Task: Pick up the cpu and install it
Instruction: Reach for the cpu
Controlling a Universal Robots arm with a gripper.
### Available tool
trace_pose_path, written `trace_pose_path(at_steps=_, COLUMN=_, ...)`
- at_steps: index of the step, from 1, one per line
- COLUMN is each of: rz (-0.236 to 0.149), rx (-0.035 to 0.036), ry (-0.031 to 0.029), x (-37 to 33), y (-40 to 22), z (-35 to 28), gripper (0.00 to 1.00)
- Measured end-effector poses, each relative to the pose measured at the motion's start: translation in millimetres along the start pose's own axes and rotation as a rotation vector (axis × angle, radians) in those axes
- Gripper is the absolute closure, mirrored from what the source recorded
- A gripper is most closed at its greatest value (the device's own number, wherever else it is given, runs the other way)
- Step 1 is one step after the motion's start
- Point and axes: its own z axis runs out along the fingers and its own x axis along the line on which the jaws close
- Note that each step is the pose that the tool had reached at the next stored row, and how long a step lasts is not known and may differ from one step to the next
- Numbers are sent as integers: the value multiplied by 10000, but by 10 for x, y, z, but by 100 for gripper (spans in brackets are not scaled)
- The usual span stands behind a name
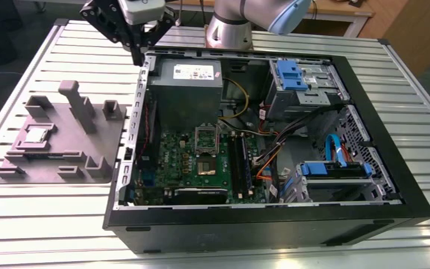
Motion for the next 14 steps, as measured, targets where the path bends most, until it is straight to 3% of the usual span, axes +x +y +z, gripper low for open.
trace_pose_path(at_steps=14, rz=-1, rx=0, ry=0, x=42, y=-3, z=3, gripper=90)
